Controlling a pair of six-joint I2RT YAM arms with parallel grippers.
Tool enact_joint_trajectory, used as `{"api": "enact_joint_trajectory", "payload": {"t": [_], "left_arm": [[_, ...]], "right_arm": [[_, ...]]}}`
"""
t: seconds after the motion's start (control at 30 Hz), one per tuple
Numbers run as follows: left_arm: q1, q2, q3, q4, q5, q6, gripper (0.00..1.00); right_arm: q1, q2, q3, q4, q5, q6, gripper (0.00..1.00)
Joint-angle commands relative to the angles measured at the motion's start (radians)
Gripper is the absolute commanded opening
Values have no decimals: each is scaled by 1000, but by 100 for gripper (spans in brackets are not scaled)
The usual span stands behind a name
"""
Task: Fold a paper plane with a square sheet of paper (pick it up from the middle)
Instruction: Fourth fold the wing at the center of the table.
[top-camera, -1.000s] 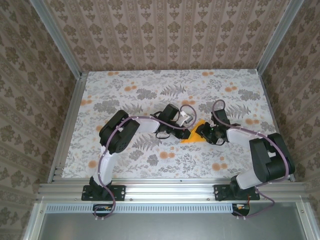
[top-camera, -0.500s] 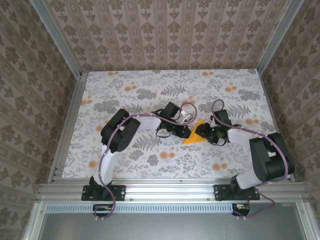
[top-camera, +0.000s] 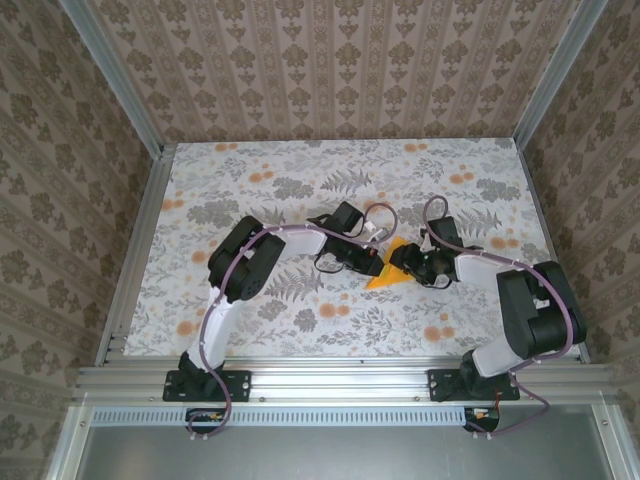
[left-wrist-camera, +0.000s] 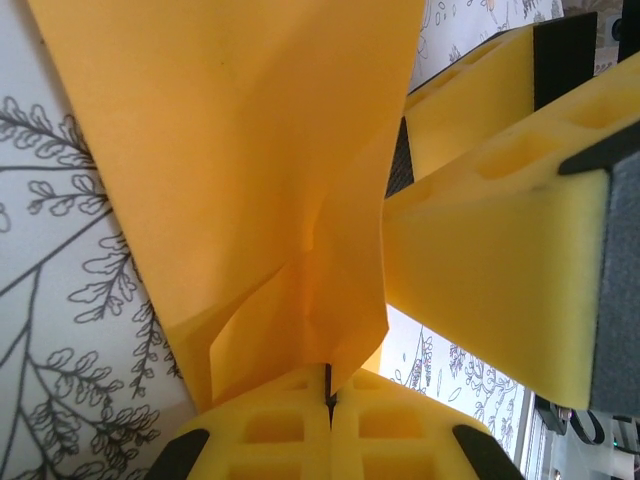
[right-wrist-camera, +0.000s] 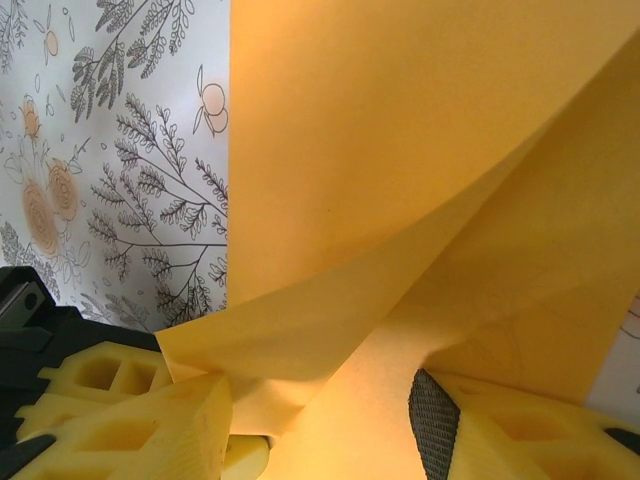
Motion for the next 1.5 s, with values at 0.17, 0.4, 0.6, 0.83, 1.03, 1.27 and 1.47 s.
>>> {"api": "enact_joint_trajectory", "payload": {"t": [0.17,0.4,0.6,0.83,1.03,1.27,1.47], "left_arm": [[1,35,5,-44,-7,-13,0],[4,39,3,-45,-22,-18,0],[10,41,4,-53,-35,-26,0],[16,53,8,-61,-34,-49,0],[17,62,9,-70,-21,-68,0],[25,70,3,-61,-15,-111,0],[38,69,-16,-10,13,-167,0]], "right_arm": [[-17,2,-50,18,10,11,62],[-26,-74,-54,41,-28,11,65],[-25,-74,-16,-3,-21,-29,64],[-26,-7,46,-69,-5,-48,60],[-24,65,100,-152,25,-53,55],[-24,68,114,-163,18,-41,56],[-25,-42,85,-110,-20,-49,62]]}}
